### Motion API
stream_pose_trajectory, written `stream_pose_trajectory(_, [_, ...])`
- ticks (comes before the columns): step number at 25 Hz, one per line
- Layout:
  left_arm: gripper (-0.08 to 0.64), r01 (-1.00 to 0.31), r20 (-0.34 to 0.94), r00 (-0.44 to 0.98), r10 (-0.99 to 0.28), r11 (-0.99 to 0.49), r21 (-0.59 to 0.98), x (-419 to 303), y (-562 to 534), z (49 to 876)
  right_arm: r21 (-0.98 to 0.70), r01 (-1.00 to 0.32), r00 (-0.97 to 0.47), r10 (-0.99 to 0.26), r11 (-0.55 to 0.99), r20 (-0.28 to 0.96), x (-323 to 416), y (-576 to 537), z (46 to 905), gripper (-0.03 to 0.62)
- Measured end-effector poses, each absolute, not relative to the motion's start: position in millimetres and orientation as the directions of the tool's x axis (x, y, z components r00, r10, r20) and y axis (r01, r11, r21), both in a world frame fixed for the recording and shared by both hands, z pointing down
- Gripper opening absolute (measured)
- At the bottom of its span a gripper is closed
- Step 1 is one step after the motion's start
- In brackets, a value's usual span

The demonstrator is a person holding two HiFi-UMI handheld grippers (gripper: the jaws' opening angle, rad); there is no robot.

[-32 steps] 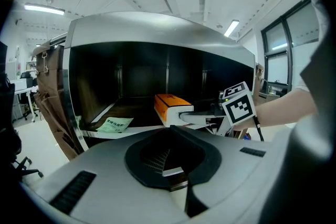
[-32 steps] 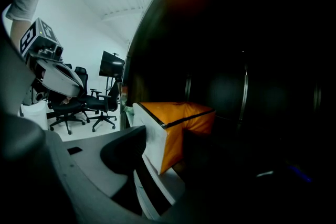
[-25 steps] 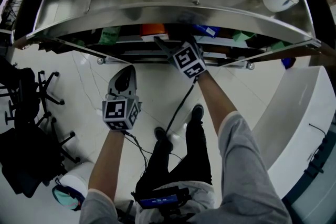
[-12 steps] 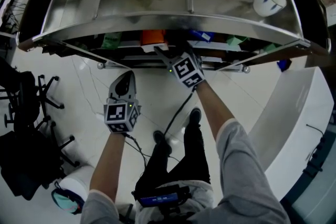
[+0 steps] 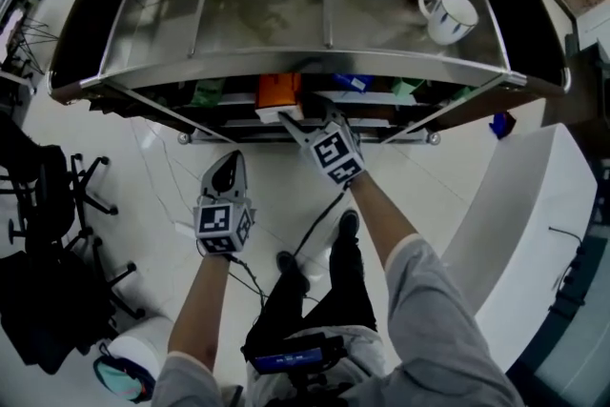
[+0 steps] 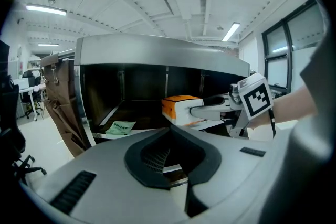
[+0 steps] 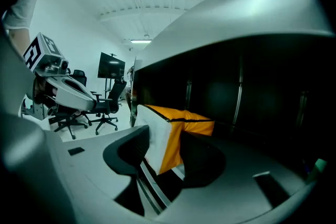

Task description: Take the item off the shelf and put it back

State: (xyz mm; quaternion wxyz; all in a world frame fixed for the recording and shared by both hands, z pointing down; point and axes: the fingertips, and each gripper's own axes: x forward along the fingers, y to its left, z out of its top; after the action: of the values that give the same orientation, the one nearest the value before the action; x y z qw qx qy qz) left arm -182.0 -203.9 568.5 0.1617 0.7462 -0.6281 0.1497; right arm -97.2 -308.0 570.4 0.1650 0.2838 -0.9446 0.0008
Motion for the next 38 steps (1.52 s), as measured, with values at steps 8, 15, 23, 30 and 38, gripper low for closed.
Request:
stream_pose_trajectory(8, [0.005,-0.986,0.409,0.163,-0.898,-0.155,0.053,-186.0,-173.8,529.7,0.069,-0.544,-0.785,-0.536,0.836,0.312,-82.9,-254.8,522.5,0.192])
stream_pose_trajectory(15, [0.005,-0.987,0.397,0.161,-0.904,-0.147,0.066,-193.5,-131.9,496.3,0.05,-0.578,-0.77,-0.565,0.815,0.296,-64.2,-194.1,476.6,0.187])
stream_pose_trajectory(23, [0.005,-0.984,0.353,0.179,-0.918,-0.165,0.071,-199.9,-85.7,454.8,0.047,-0.621,-0.742,-0.606,0.782,0.286,-36.2,-123.9,433.3,0.184])
stream_pose_trajectory(30, [0.005,-0.983,0.335,0.186,-0.924,-0.175,0.063,-211.0,-55.1,446.2,0.037,-0.66,-0.718,-0.644,0.75,0.264,-19.1,-84.4,420.9,0.179])
stream_pose_trajectory(38, [0.005,-0.981,0.336,0.193,-0.922,-0.184,0.061,-209.0,-37.6,439.6,0.034,-0.68,-0.702,-0.664,0.733,0.259,-6.5,-62.9,417.8,0.175])
